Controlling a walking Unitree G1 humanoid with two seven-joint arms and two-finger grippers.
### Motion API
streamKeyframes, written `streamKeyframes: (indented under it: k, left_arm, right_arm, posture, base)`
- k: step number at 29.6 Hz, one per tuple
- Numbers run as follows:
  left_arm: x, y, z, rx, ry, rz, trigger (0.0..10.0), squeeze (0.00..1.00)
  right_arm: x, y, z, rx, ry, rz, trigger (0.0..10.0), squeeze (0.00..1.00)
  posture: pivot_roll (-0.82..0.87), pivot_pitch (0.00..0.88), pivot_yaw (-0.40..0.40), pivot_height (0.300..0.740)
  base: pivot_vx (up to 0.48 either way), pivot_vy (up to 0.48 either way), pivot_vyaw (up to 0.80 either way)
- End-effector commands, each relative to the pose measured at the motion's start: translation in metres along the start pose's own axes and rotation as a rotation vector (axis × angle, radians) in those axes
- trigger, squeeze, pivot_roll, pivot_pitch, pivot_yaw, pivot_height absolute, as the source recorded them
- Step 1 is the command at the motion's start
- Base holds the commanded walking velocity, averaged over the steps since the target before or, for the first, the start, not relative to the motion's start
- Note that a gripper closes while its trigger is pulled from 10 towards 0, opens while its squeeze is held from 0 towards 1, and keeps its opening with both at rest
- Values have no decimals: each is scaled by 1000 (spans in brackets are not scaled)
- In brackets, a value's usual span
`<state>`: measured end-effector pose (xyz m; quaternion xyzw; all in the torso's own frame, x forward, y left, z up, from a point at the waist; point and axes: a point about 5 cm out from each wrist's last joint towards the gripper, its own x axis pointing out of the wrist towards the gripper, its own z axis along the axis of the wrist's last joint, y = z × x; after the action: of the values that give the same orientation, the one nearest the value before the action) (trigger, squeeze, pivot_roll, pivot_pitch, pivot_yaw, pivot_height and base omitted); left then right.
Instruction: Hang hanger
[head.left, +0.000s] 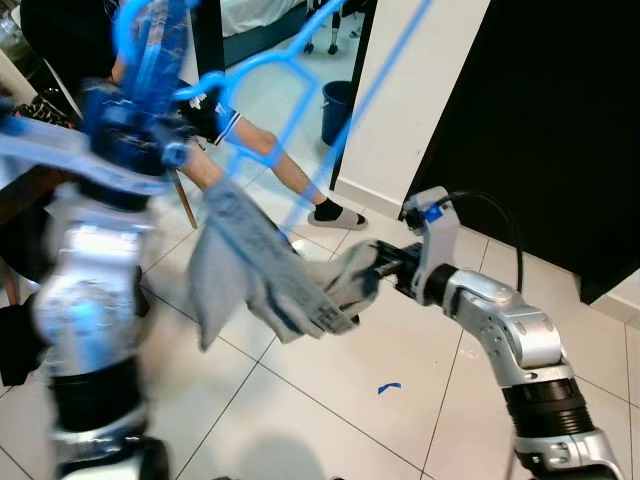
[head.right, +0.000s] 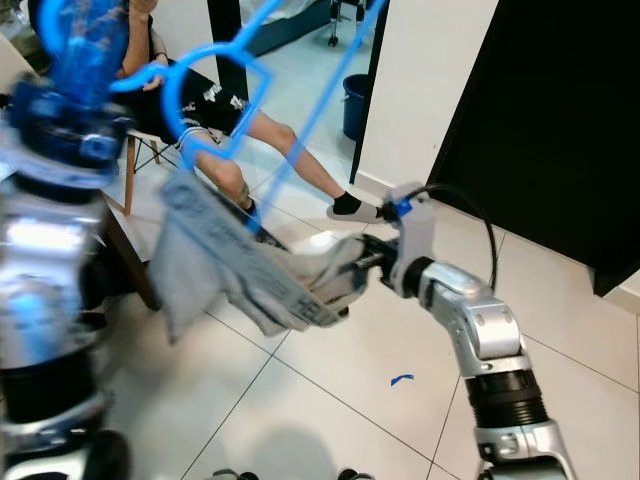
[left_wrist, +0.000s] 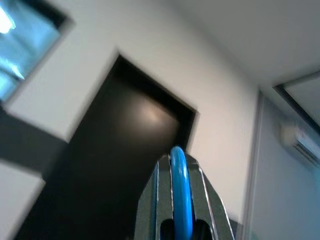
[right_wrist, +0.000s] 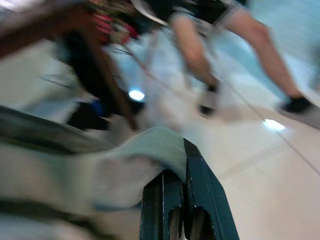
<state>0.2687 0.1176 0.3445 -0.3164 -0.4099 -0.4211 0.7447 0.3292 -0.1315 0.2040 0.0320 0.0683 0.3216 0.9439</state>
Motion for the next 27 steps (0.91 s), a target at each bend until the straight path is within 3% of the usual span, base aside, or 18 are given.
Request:
streamKeyframes:
  k: [1,3,6,8,9,12,13,14,17,19,23,24,25,27]
  left_arm:
    - [5,7,-24,24,13,86,10000,0]
    - [7,10,-29,27,9,121,10000,0]
    - [6,28,-35,161,51,205,10000,0]
    - [-1,44,-30,236,71,284,10000,0]
    - [-13,54,-24,346,109,328,10000,0]
    - [-18,58,-21,380,110,358,10000,0]
    - [-33,72,1,503,113,425,10000,0]
    - [-41,78,17,585,116,461,10000,0]
    - [-53,86,42,710,110,526,10000,0]
    - [-63,87,47,746,129,553,10000,0]
    - [-80,82,41,780,221,543,10000,0]
    - [-94,79,35,780,292,534,10000,0]
    - [-94,79,35,780,292,534,10000,0]
    - [-107,73,28,775,372,525,10000,0]
  right_arm:
    - [0,12,4,60,-41,70,0,0]
    - [2,16,6,67,-52,94,0,0]
    - [7,26,3,34,-28,134,0,0]
    - [7,26,-7,-9,34,117,0,0]
    - [4,22,-14,-19,62,88,0,0]
    - [2,20,-16,-9,69,67,0,0]
    - [-5,0,-19,-39,78,-65,1333,0]
    - [-10,-13,-19,-50,78,-138,10000,0]
    - [-20,-30,-22,-51,78,-234,10000,0]
    - [-24,-33,-24,-37,64,-260,10000,0]
    - [-29,-33,-22,-14,16,-272,10000,0]
    - [-34,-34,-21,-15,-2,-302,10000,0]
    - [-34,-34,-21,-15,-2,-302,10000,0]
    - [-37,-33,-19,-9,-29,-307,10000,0]
  posture:
    - [79,114,-61,740]
    - [79,114,-61,740]
    - [72,122,-61,740]
    - [71,135,-60,740]
    - [73,139,-61,740]
    - [72,137,-61,740]
    - [68,130,-65,740]
    - [69,134,-73,740]
    - [70,139,-78,740]
    - [76,144,-83,740]
    - [82,146,-85,740]
    - [85,146,-87,740]
    - [85,146,-87,740]
    - [91,148,-90,740]
  base:
    - [0,0,0]
    - [0,0,0]
    - [0,0,0]
    - [0,0,0]
    - [0,0,0]
    - [0,0,0]
    - [0,0,0]
    - [0,0,0]
    - [0,0,0]
    - [0,0,0]
    - [0,0,0]
    - [0,0,800]
    - [0,0,800]
    - [0,0,800]
